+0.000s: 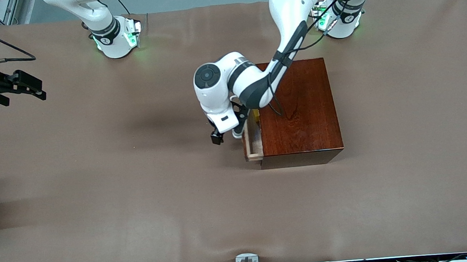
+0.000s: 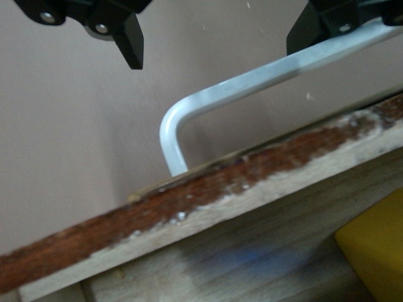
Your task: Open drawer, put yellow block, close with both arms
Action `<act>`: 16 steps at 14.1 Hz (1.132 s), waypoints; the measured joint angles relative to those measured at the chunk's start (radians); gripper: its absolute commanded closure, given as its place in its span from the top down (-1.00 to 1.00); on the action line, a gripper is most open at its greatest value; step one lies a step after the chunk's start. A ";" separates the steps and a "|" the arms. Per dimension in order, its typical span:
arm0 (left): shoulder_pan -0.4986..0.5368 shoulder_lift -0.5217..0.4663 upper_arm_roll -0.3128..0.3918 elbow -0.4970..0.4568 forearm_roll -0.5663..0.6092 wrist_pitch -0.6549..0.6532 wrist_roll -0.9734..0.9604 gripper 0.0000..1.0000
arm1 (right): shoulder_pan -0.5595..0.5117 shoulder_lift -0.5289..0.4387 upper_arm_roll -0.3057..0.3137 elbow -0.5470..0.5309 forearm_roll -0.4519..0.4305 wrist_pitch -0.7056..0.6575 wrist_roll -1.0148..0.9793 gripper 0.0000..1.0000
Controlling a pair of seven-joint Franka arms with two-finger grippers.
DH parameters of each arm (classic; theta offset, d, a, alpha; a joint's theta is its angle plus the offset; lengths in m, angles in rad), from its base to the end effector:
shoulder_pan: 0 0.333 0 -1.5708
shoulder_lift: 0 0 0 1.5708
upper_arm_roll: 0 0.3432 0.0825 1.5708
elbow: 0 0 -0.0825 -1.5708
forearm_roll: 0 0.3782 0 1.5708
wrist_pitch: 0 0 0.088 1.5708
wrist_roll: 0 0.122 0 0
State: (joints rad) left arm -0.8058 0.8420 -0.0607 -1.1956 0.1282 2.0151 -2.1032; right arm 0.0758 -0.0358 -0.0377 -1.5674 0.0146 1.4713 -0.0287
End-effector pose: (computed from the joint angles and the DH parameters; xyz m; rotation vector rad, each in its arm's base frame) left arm 0.5164 -0.5731 0.2804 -2.5691 -1.7578 -0.1053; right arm 0.5249 0.0215 0.6491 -3.1227 -0.1060 0.0944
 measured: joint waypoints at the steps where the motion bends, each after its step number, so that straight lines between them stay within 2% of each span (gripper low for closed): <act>1: 0.012 -0.002 0.002 0.000 0.003 -0.028 0.005 1.00 | 0.000 0.000 0.000 0.000 0.000 0.000 0.000 1.00; 6: 0.056 -0.005 -0.002 0.006 0.001 -0.112 0.007 1.00 | 0.000 0.000 0.000 0.000 -0.001 0.000 0.000 1.00; 12: 0.064 -0.007 -0.007 0.018 -0.002 -0.131 -0.013 1.00 | 0.000 0.000 0.000 0.000 -0.001 -0.001 0.000 1.00; 14: 0.066 -0.032 -0.011 0.024 -0.002 -0.131 0.005 1.00 | 0.000 0.000 0.000 0.000 -0.001 -0.001 0.000 1.00; 16: 0.077 -0.107 -0.014 0.034 -0.005 -0.141 0.039 1.00 | 0.000 0.000 -0.001 -0.001 -0.001 -0.001 0.000 1.00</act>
State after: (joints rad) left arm -0.7292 0.7347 -0.0751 -1.1621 0.1227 1.8742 -2.0646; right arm 0.0756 -0.0357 -0.0382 -1.5679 0.0134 1.4700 -0.0287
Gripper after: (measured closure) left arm 0.000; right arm 0.000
